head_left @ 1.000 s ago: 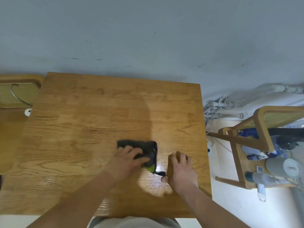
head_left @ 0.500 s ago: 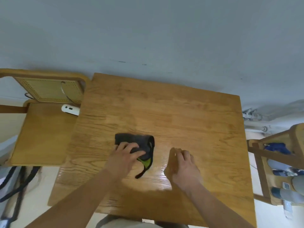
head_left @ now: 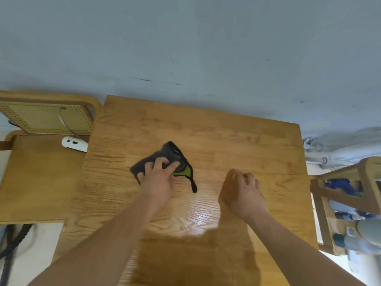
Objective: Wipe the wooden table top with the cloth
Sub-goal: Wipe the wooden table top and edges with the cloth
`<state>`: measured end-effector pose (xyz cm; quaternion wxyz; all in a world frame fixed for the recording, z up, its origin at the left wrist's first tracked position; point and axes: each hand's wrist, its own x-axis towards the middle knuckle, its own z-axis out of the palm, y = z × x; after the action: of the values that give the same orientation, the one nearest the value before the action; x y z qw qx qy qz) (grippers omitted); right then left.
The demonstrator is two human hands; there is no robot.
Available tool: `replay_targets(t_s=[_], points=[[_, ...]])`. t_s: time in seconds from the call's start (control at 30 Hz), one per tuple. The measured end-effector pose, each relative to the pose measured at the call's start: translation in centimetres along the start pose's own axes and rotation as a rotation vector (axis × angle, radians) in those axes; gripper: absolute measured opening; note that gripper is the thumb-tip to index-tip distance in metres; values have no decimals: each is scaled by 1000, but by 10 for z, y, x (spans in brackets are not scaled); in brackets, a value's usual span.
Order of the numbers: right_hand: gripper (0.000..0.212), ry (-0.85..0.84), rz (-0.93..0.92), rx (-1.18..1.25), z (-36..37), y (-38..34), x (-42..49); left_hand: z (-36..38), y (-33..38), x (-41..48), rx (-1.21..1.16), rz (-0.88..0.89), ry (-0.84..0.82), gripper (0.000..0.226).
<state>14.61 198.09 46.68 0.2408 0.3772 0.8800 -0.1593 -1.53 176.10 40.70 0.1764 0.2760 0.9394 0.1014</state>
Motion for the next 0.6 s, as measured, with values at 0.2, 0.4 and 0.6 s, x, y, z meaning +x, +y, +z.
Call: replay_targets(t_s=[0.2,0.4,0.6], points=[[91,-33,12,106,-20,47,24,45,128,-23,15,479,-175,73],[83,6,-12,168,-50,88,56,30,152,76,83,527,-95,55],[81,-20,-57,223,-67,95,92,37,206,84,-15,333,-43,58]])
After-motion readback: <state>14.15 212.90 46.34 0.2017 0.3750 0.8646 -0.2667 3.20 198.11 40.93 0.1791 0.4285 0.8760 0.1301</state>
